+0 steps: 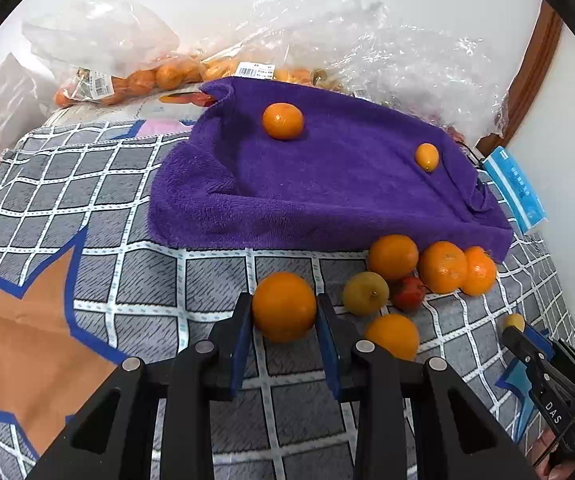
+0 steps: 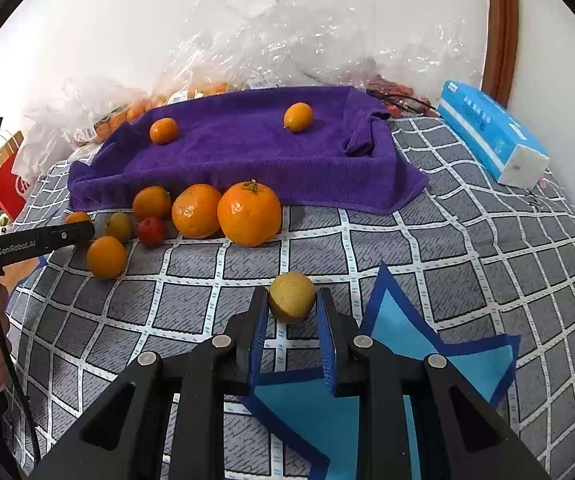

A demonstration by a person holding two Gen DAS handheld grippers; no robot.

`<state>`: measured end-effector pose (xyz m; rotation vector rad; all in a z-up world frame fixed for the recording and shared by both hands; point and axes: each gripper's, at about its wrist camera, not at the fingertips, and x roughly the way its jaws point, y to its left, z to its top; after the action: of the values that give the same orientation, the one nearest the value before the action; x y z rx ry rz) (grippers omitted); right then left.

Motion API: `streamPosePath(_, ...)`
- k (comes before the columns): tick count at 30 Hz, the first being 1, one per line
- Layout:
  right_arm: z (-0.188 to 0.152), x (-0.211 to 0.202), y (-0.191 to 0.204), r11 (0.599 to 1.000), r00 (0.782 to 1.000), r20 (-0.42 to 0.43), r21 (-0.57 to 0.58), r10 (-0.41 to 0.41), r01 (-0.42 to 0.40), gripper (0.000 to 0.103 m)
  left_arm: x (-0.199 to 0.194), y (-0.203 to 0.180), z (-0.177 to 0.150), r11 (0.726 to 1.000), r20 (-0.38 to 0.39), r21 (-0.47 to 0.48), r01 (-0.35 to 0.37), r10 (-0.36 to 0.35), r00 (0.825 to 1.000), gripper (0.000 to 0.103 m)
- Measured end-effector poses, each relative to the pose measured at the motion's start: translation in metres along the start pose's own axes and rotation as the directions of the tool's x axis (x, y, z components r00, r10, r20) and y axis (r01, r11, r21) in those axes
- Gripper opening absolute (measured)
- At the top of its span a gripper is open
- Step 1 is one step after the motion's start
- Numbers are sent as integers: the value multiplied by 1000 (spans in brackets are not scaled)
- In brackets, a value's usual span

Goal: Organize fruits
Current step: 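Grasp another orange with the left gripper while the right gripper grasps a small yellow-green fruit, then lift the orange in the left tool toward the towel while the right tool carries the yellow-green fruit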

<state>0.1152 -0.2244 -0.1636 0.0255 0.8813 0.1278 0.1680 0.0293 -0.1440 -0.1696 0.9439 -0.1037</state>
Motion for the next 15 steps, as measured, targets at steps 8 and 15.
streamPosePath(8, 4, -20, 1, 999, 1000, 24, 33, -11, 10, 24, -30, -4, -11, 1000, 20, 11, 2, -2, 1000, 29)
streamPosePath(15, 13, -49, 13, 999, 997, 66, 27, -27, 26, 24, -56, -8, -19, 1000, 25, 0, 11, -11, 1000, 29)
